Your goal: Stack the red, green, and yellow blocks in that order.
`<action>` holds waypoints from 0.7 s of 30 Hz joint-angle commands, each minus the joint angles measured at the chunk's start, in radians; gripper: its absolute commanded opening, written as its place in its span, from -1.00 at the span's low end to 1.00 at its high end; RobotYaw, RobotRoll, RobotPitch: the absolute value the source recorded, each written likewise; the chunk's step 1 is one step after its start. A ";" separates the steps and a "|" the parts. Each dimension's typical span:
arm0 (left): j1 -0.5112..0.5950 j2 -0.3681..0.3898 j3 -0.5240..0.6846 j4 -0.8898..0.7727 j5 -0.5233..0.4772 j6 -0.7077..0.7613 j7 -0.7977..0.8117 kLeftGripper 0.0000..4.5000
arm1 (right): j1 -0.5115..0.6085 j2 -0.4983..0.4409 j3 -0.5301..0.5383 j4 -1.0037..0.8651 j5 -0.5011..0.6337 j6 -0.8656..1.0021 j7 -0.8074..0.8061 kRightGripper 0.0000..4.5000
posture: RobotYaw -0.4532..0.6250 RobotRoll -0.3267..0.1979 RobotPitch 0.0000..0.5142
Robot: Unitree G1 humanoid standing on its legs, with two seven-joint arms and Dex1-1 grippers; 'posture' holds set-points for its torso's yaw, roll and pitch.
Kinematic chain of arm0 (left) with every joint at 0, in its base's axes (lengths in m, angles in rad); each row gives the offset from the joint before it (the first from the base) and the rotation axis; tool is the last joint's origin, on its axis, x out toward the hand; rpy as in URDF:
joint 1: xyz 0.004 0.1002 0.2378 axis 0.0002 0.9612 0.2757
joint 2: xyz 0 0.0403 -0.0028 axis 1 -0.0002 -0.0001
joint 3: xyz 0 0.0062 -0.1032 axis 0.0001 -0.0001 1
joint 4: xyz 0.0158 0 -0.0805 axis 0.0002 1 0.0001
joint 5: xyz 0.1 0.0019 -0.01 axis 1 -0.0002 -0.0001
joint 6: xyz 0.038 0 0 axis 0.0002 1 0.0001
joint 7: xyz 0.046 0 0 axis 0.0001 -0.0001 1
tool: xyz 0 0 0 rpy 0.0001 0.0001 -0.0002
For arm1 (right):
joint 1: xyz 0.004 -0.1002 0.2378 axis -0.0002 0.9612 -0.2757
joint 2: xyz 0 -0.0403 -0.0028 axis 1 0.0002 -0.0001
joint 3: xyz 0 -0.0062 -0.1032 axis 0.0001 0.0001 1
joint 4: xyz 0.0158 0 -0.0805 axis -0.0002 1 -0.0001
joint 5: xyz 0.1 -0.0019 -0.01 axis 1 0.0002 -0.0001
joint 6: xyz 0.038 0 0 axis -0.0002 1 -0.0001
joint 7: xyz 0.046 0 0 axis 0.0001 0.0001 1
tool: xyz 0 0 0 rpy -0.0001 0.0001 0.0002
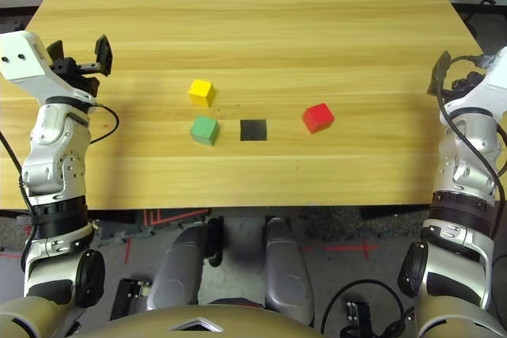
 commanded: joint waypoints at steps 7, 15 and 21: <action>0.019 0.005 -0.006 0.018 -0.004 -0.007 -0.033 0.98 | 0.031 0.006 0.014 -0.102 0.022 0.084 0.032 1.00 | 0.13 0.20 -0.03; 0.027 0.139 0.006 0.056 -0.172 0.001 -0.376 0.98 | -0.050 -0.011 0.144 -0.175 0.099 0.251 0.269 1.00 | 0.27 0.14 -0.11; -0.002 0.355 -0.034 0.126 -0.289 0.092 -0.749 0.98 | -0.109 -0.088 0.217 -0.185 0.141 0.417 0.446 1.00 | 0.32 0.13 -0.11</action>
